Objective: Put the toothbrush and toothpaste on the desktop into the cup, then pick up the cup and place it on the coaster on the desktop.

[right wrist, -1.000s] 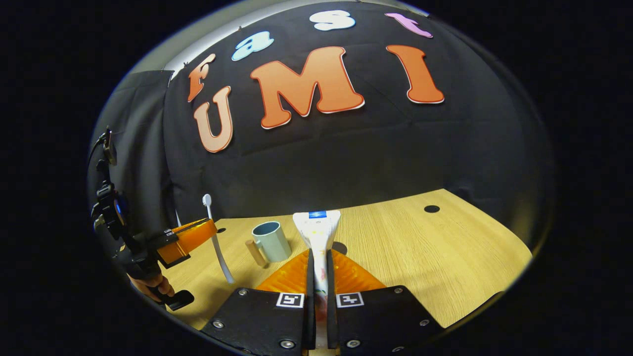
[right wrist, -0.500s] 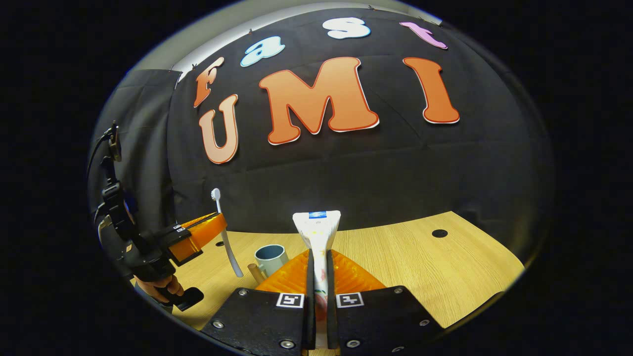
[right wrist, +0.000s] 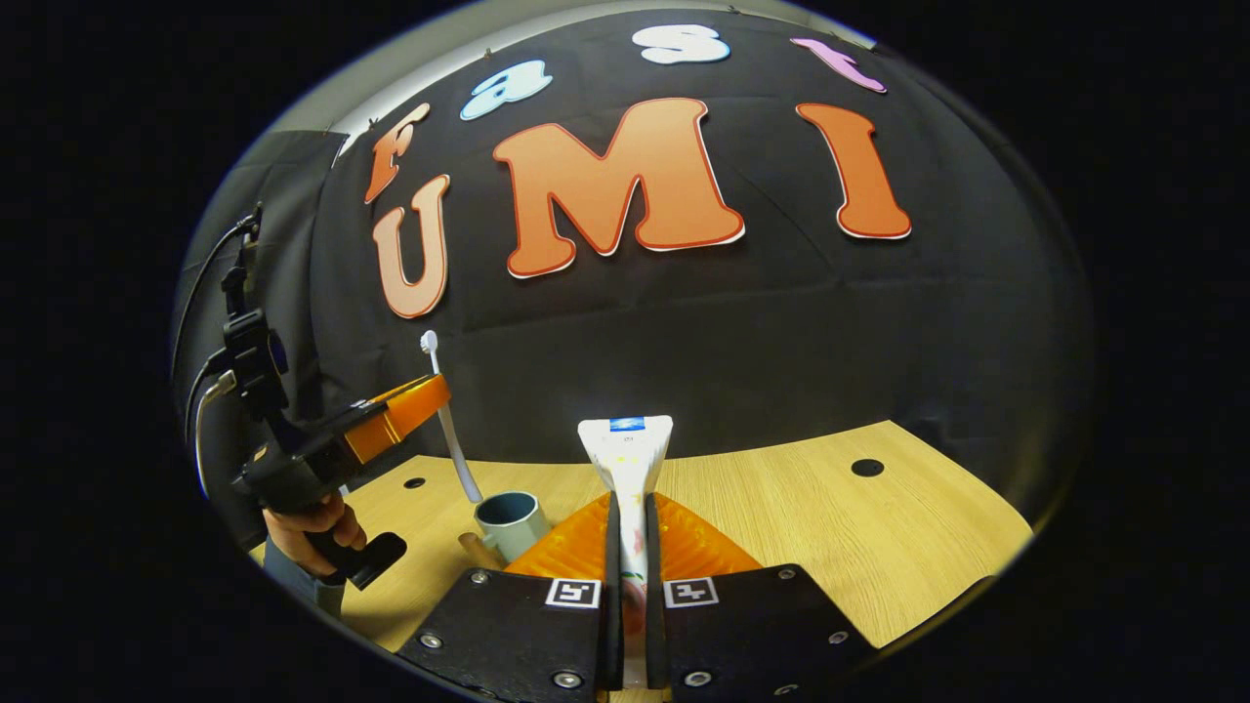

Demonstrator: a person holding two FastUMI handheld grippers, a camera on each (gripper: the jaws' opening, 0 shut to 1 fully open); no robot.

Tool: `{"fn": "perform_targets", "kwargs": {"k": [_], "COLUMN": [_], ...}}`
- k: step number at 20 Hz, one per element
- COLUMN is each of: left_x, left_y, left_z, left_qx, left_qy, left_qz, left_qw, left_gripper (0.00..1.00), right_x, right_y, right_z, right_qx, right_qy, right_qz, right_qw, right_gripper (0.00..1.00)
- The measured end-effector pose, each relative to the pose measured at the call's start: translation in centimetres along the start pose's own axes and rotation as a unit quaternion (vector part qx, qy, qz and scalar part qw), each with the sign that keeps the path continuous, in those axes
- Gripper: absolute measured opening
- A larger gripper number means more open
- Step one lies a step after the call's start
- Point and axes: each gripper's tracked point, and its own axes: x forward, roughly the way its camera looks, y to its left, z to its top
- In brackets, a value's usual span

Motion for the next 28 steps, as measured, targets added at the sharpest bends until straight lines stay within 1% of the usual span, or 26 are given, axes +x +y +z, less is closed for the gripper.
{"fn": "perform_targets", "kwargs": {"k": [5,7,12,14,17,22,26,28], "left_x": [2.1,2.7,2.9,2.9,2.9,3.1,2.8,2.8], "left_y": [-0.5,-0.2,0.8,1.1,1.3,1.3,0.9,0.8], "left_z": [-3.7,-5.2,-8.3,-9.4,-11.9,-13.4,-15.3,-15.7], "left_qx": [0.000,0.000,0.008,0.009,0.014,0.014,0.013,0.011], "left_qy": [0.030,0.042,0.075,0.087,0.114,0.134,0.161,0.166], "left_qz": [-0.006,-0.002,0.007,0.008,0.009,0.007,0.004,0.006], "left_qw": [1.000,0.999,0.997,0.996,0.993,0.991,0.987,0.986], "left_gripper": [0.04,0.04,0.04,0.04,0.04,0.04,0.04,0.04], "right_x": [0.9,1.0,1.3,1.8,2.1,2.7,3.0,3.2], "right_y": [-0.1,0.0,0.5,1.0,1.5,2.2,3.3,3.7], "right_z": [-0.5,-0.8,-0.8,-0.2,0.5,1.3,1.0,1.2], "right_qx": [-0.001,-0.001,0.004,0.001,0.012,0.019,0.018,0.024], "right_qy": [0.007,0.007,0.009,0.006,-0.003,-0.013,-0.011,-0.013], "right_qz": [-0.001,0.000,0.010,0.011,0.016,0.027,0.045,0.051], "right_qw": [1.000,1.000,1.000,1.000,1.000,0.999,0.999,0.998], "right_gripper": [0.09,0.10,0.09,0.10,0.10,0.10,0.10,0.10]}}
